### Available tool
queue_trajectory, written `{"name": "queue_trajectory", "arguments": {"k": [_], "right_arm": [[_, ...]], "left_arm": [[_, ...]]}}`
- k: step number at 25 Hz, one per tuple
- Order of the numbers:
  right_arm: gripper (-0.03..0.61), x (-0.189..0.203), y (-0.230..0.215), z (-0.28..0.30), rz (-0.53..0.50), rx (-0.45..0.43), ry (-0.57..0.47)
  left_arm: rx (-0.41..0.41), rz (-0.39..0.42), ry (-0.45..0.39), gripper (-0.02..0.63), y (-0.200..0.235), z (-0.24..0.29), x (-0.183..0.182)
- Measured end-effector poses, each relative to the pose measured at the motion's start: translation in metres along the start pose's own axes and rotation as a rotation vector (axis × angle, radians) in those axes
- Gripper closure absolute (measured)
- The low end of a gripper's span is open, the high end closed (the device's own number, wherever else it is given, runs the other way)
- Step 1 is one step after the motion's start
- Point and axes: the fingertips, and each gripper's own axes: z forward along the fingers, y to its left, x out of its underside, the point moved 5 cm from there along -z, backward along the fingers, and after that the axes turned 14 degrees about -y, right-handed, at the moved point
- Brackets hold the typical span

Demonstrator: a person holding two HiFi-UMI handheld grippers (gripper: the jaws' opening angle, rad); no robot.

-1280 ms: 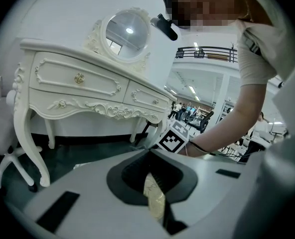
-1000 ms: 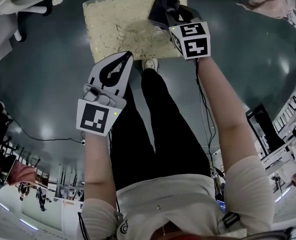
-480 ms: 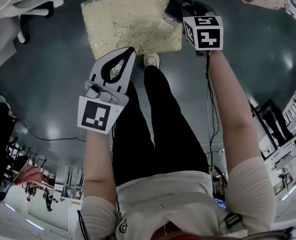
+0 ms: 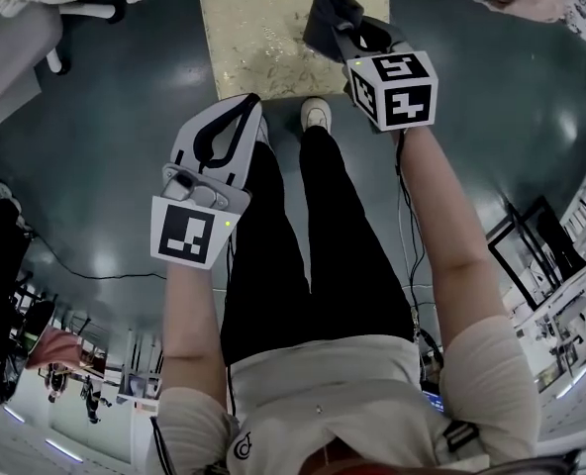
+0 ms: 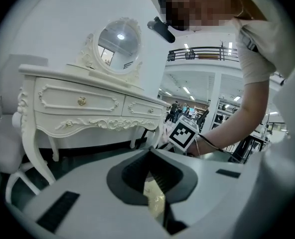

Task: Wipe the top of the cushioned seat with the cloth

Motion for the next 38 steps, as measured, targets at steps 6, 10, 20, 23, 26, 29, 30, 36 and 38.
{"name": "queue_trajectory", "arguments": {"k": [6,10,20,23,26,29,30,36,38], "right_arm": [[0.508,0.008,0.086,0.031,0.011,-0.111,0.040],[0.508,0.008,0.129,0.055,0.021,-0.159,0.059],[0.508,0.027,0.155,0.096,-0.015,-0.195,0.146],[0.508,0.031,0.153,0.100,-0.035,-0.176,0.163],[0.506,0.032,0.146,0.099,-0.028,-0.159,0.168],[0.506,0.033,0.139,0.096,-0.027,-0.150,0.168],[0.505,0.035,0.136,0.094,-0.029,-0.148,0.169],[0.505,0.041,0.112,0.084,-0.019,-0.132,0.165],[0.505,0.042,0.102,0.079,-0.018,-0.124,0.164]], "left_arm": [[-0.049,-0.005,0.020,0.601,0.034,-0.053,0.001],[-0.079,-0.015,0.022,0.601,0.057,-0.079,0.003],[-0.136,-0.030,-0.010,0.601,0.083,-0.092,0.010],[-0.136,-0.035,-0.023,0.601,0.087,-0.094,0.007],[-0.124,-0.037,-0.023,0.601,0.087,-0.090,0.007],[-0.112,-0.037,-0.017,0.601,0.083,-0.083,0.009],[-0.109,-0.038,-0.016,0.601,0.082,-0.080,0.009],[-0.094,-0.013,0.001,0.601,0.071,-0.062,0.010],[-0.090,-0.013,0.001,0.601,0.065,-0.056,0.010]]}}
